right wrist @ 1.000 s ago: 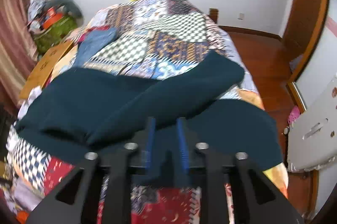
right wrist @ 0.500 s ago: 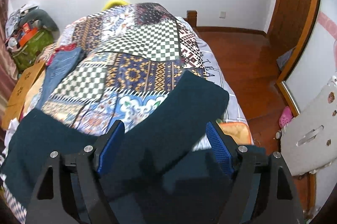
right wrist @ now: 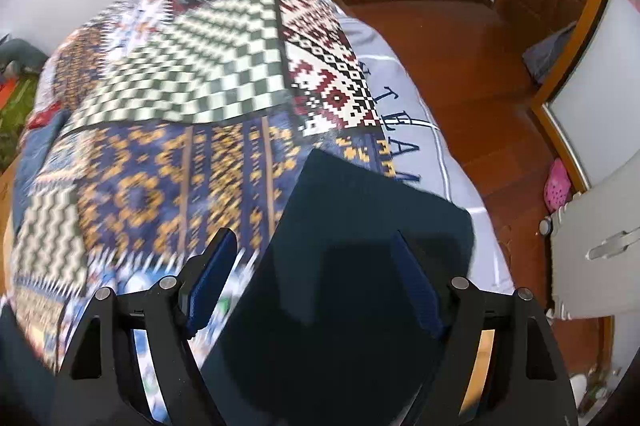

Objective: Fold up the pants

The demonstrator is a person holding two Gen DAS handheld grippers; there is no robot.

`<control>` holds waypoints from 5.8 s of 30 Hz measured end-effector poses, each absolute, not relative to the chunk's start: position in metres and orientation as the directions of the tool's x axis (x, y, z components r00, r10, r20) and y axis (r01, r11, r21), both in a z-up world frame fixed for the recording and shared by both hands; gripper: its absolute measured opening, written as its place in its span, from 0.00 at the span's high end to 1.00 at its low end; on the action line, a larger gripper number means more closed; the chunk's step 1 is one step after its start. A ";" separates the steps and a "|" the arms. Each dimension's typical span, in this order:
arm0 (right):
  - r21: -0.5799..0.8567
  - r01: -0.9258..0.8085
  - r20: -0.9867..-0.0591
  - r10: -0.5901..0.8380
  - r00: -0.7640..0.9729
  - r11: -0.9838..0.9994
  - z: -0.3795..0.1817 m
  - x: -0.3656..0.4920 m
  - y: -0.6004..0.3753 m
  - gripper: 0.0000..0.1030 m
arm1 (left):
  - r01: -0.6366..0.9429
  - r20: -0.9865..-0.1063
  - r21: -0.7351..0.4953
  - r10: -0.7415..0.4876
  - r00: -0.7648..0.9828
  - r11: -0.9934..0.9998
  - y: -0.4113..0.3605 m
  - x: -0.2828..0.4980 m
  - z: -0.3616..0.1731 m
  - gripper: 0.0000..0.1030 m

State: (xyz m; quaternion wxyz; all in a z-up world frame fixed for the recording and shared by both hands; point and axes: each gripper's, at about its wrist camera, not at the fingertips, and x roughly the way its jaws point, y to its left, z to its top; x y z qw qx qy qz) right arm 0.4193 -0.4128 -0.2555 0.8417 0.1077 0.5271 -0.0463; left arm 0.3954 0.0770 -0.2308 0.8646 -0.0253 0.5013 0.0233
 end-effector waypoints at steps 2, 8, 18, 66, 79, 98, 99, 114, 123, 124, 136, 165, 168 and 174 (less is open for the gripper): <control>0.137 0.213 -0.906 0.036 0.422 0.967 -0.267 0.431 -0.416 0.27 | -0.060 -0.871 -0.003 0.027 0.490 0.998 0.074 0.399 -0.235 0.15; 0.083 0.245 -0.915 -0.024 0.403 0.966 -0.289 0.448 -0.422 0.47 | -0.005 -0.875 0.086 0.078 0.479 0.996 0.056 0.403 -0.246 0.15; 0.099 0.274 -0.881 -0.044 0.471 0.957 -0.256 0.413 -0.442 0.85 | 0.118 -0.870 0.113 0.041 0.491 0.987 0.009 0.381 -0.234 0.15; 0.008 0.405 -0.881 -0.186 0.435 0.914 -0.227 0.145 -0.571 0.47 | 0.454 -0.902 -0.018 -0.210 0.377 0.891 -0.183 0.254 -0.222 0.15; 0.038 0.110 -0.760 -0.043 0.648 0.993 -0.138 0.182 -0.442 0.43 | 0.214 -0.810 -0.018 -0.140 0.570 0.977 -0.066 0.266 -0.162 0.15; 0.053 -0.391 -0.782 0.282 0.556 0.919 -0.135 0.288 -0.171 0.39 | -0.308 -0.891 -0.072 0.077 0.447 0.949 0.236 0.280 -0.239 0.15; 0.055 -0.409 -0.789 0.291 0.542 0.911 -0.139 0.292 -0.159 0.39 | -0.317 -0.900 -0.081 0.067 0.430 0.945 0.240 0.282 -0.249 0.15; 0.190 -0.543 -0.889 0.379 0.258 0.818 -0.219 0.358 -0.049 0.43 | -0.214 -0.907 -0.318 -0.231 0.351 0.924 0.227 0.300 -0.310 0.51; 0.141 -0.593 -0.880 0.375 0.292 0.793 -0.211 0.348 -0.033 0.94 | -0.184 -0.880 -0.149 -0.045 0.473 0.972 0.216 0.297 -0.273 0.86; 0.135 -0.590 -0.873 0.377 0.310 0.796 -0.207 0.350 -0.032 0.94 | -0.185 -0.869 -0.107 -0.002 0.495 0.977 0.214 0.299 -0.265 0.87; 0.000 -0.576 -0.845 0.308 0.438 0.818 -0.184 0.367 0.012 0.88 | -0.256 -0.890 0.002 0.119 0.440 0.967 0.252 0.336 -0.263 0.55; 0.114 -0.285 -0.819 0.252 0.515 0.952 -0.155 0.236 -0.157 0.50 | -0.327 -0.873 -0.162 0.020 0.488 0.931 0.274 0.209 -0.248 0.70; 0.138 -0.277 -0.825 0.265 0.499 0.951 -0.166 0.232 -0.157 0.50 | -0.304 -0.906 -0.134 0.008 0.424 0.943 0.268 0.208 -0.271 0.69; 0.150 -0.256 -0.881 0.247 0.405 0.955 -0.211 0.224 -0.152 0.50 | -0.288 -0.929 -0.076 0.037 0.367 0.954 0.253 0.202 -0.291 0.62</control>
